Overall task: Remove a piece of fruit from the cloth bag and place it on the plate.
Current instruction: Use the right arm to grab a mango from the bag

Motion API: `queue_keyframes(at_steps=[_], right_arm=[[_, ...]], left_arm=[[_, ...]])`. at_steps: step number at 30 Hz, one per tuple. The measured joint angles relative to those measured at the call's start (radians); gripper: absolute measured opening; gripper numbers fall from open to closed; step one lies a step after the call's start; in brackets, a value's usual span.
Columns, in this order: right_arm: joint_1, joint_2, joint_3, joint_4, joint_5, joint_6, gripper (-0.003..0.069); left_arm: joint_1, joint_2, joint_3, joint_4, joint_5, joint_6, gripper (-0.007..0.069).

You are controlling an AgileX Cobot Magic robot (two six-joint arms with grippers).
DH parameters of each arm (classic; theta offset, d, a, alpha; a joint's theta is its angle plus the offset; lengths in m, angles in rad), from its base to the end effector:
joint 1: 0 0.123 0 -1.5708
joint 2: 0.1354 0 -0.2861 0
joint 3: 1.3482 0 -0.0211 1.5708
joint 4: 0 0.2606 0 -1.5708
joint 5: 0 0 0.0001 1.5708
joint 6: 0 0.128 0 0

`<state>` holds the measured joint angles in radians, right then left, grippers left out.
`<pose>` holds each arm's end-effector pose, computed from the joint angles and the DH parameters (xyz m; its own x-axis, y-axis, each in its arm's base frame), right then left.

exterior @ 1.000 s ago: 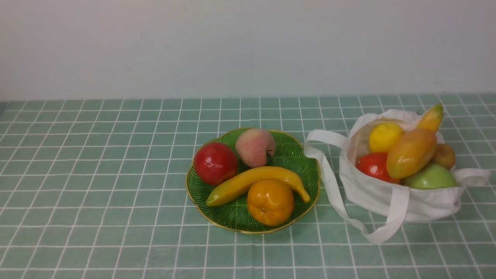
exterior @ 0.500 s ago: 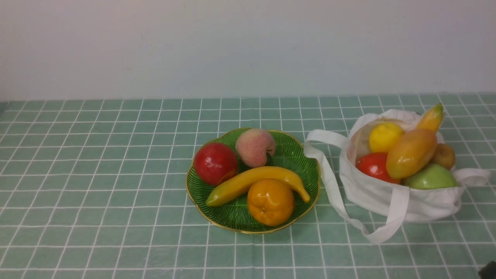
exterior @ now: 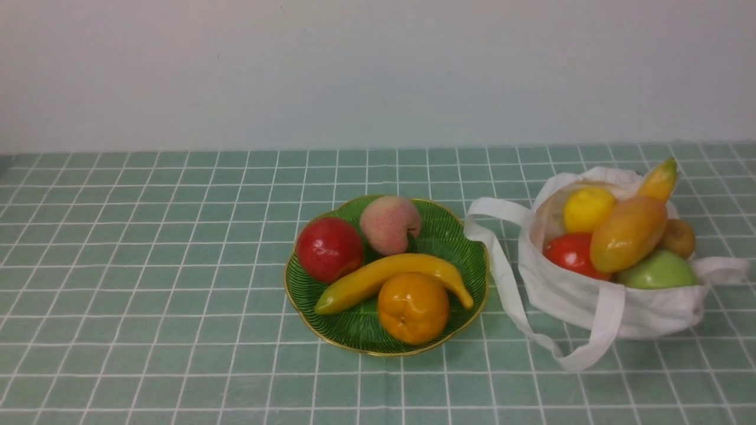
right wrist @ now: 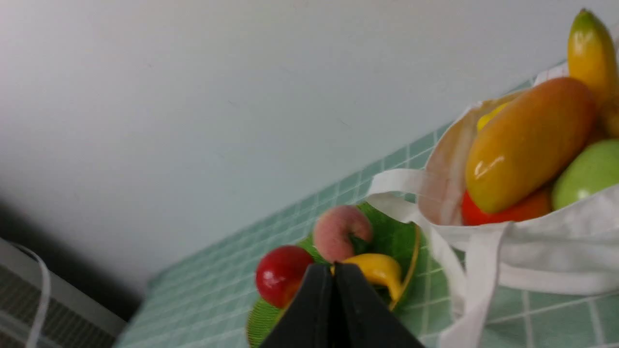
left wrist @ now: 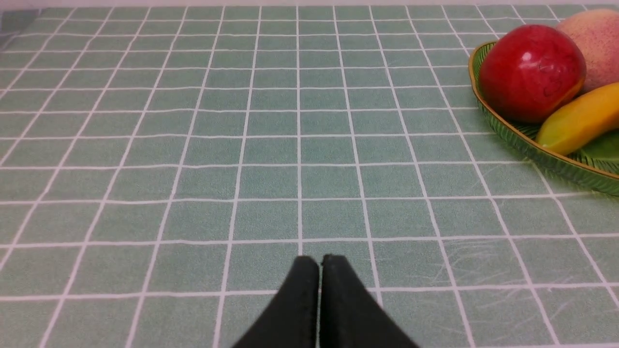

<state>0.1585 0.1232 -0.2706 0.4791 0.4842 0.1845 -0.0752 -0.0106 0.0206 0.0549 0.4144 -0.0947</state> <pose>0.0889 0.0421 0.2521 -0.3707 0.5118 -0.7750 -0.1809 0.7787 0.6007 0.0950 -0.0043 0.1574 -0.3315 -0.0196 -0.9433 0.0396 0.9986 -0.0346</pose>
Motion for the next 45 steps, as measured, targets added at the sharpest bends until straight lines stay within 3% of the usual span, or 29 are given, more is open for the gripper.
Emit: queue_keyframes(at_steps=[5, 13, 18, 23, 25, 27, 31, 39, 45], right_arm=[[0.0, 0.343, -0.189, -0.244, 0.199, 0.057, -0.001], [0.0, 0.781, -0.394, -0.405, 0.229, 0.201, 0.0024], [0.0, 1.016, -0.565, -0.451, 0.227, 0.242, 0.0136], [0.001, 1.205, -0.75, -0.479, 0.229, 0.338, 0.0415], [0.001, 1.225, -0.763, -0.479, 0.229, 0.355, 0.0456], [0.002, 1.296, -0.812, -0.505, 0.237, 0.433, 0.0584], [0.002, 1.382, -0.84, -0.567, 0.25, 0.529, 0.0668], [0.002, 1.499, -0.84, -0.691, 0.234, 0.681, 0.0671], [0.002, 1.532, -0.841, -0.7, 0.153, 0.699, 0.0626]], left_arm=[[0.0, 0.0, 0.0, 0.0, 0.0, 0.0, -0.0008], [0.0, 0.0, 0.0, 0.0, 0.0, 0.0, -0.0008], [0.0, 0.0, 0.0, 0.0, 0.0, 0.0, -0.0008], [0.0, 0.0, 0.0, 0.0, 0.0, 0.0, -0.0008], [0.0, 0.0, 0.0, 0.0, 0.0, 0.0, -0.0008], [0.0, 0.0, 0.0, 0.0, 0.0, 0.0, -0.0008], [0.0, 0.0, 0.0, 0.0, 0.0, 0.0, -0.0008], [0.0, 0.0, 0.0, 0.0, 0.0, 0.0, -0.0008], [0.0, 0.0, 0.0, 0.0, 0.0, 0.0, -0.0008]])
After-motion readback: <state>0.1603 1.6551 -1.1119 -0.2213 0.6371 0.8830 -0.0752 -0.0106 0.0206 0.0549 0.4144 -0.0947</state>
